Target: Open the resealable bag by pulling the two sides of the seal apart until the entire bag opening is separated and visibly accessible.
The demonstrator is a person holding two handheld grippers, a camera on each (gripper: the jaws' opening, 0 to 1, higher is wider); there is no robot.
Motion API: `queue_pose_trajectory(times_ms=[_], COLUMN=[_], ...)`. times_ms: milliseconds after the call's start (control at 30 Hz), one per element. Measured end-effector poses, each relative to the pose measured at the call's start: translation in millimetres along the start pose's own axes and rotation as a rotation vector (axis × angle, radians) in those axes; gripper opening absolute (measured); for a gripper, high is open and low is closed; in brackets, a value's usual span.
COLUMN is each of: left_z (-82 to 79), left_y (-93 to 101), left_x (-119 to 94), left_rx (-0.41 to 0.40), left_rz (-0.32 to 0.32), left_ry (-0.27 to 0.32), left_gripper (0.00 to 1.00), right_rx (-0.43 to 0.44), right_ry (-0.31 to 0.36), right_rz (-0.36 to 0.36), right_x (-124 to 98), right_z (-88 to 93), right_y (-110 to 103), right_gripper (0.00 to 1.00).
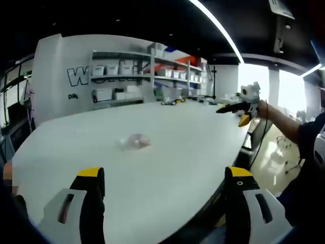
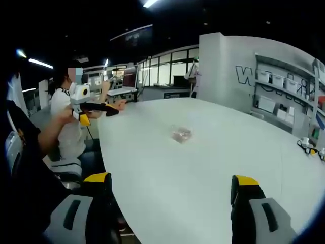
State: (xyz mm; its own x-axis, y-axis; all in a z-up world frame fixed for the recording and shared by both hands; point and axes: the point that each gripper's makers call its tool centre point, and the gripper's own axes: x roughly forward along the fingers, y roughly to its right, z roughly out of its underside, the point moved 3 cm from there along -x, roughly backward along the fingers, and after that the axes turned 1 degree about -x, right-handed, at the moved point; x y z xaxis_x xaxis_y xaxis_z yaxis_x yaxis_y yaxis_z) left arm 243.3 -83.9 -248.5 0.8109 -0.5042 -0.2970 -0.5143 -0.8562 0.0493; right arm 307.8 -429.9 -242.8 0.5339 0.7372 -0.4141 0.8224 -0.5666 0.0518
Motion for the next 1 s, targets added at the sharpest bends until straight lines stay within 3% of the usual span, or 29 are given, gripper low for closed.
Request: queue_pose_trajectory(times_ms=[1000], left_z=[1.9], left_y=[-2.8], left_x=[2.3], left_rx=[-0.005], left_rz=[0.000], left_ry=[-0.003], left_gripper=[0.97], right_rx=[-0.004], right_ry=[0.001], right_rz=[-0.004], right_x=[6.2], right_z=[-3.5], right_y=[0.3], right_gripper=[0.98])
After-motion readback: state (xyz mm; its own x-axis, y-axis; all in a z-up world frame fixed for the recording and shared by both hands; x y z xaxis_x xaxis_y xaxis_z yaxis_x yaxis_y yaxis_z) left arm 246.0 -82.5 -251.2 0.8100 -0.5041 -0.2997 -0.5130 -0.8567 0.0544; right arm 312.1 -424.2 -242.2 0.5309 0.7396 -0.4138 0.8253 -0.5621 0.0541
